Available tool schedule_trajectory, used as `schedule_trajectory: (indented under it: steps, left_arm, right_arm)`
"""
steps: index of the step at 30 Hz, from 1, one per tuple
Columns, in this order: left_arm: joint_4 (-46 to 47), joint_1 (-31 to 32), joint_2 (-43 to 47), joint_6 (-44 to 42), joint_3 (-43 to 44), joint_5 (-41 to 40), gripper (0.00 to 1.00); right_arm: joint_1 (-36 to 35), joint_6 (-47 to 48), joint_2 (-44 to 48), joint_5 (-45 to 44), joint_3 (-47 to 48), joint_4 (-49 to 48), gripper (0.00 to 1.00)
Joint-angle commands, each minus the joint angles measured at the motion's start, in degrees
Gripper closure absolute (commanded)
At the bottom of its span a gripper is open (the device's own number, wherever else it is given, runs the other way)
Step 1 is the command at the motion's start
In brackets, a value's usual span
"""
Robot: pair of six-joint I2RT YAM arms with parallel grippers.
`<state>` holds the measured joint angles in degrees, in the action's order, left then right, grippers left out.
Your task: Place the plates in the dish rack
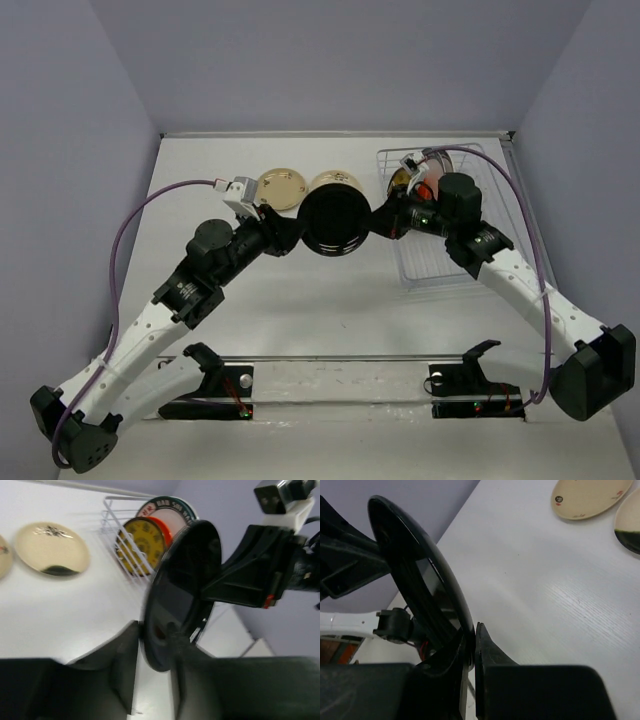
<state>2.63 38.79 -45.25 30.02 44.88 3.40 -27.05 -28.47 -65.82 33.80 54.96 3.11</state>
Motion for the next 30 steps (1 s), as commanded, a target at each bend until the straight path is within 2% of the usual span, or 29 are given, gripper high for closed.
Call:
schedule_trajectory:
  steps: [1,2,5,7,8,10,12,15,19,21,27,30]
  left_arm:
    - [4.9,0.5,1.1,-0.7,2.4,4.6,0.42]
    - [3.4,0.5,1.5,-1.3,2.8,4.1,0.23]
    - [-2.2,0.5,3.2,-3.9,4.2,0.6,0.04]
    - [-6.4,0.5,4.8,-5.6,4.2,-2.5,0.01]
    - [-7.6,0.5,6.5,-6.1,3.9,-5.2,0.01]
    - [-10.4,0.5,9.3,-7.2,2.6,-7.0,0.01]
    - [-11.5,0.5,11.2,-7.6,1.1,-8.8,0.01]
    - [-12.2,0.5,14.4,-8.9,-2.2,-10.4,0.01]
    - [-12.1,0.5,16.8,-9.7,-4.6,-11.2,0.01]
    - [-12.3,0.5,16.9,-10.3,-4.4,-11.5,0.01]
    - [-12.4,0.4,16.6,-10.9,-4.2,-10.6,0.01]
    - [-12.4,0.4,16.3,-11.0,-4.1,-10.6,0.01]
  right_arm:
    - [0.0,0.7,1.6,-12.8,4.2,-0.2,0.93]
    - [0.0,1.4,2.1,-15.4,5.1,1.2,0.93]
    - [3.4,3.9,4.0,-28.7,9.8,5.8,0.93]
    - [6.7,6.0,4.4,-34.4,14.1,8.7,0.93]
    - [11.2,6.5,4.2,-41.0,15.6,9.7,0.93]
    - [15.4,8.4,3.0,-46.9,19.5,11.6,0.93]
    - [19.3,10.4,1.8,-56.8,21.1,11.7,0.93]
    - [23.3,12.9,-1.2,-64.7,22.8,11.0,0.93]
    - [28.8,15.4,-5.0,-63.4,22.0,8.0,0.93]
    - [28.8,16.7,-7.9,-63.6,21.8,8.0,0.93]
    - [28.8,19.9,-10.8,-54.2,17.0,6.3,0.93]
    - [28.3,21.2,-13.7,-53.7,17.3,8.7,0.93]
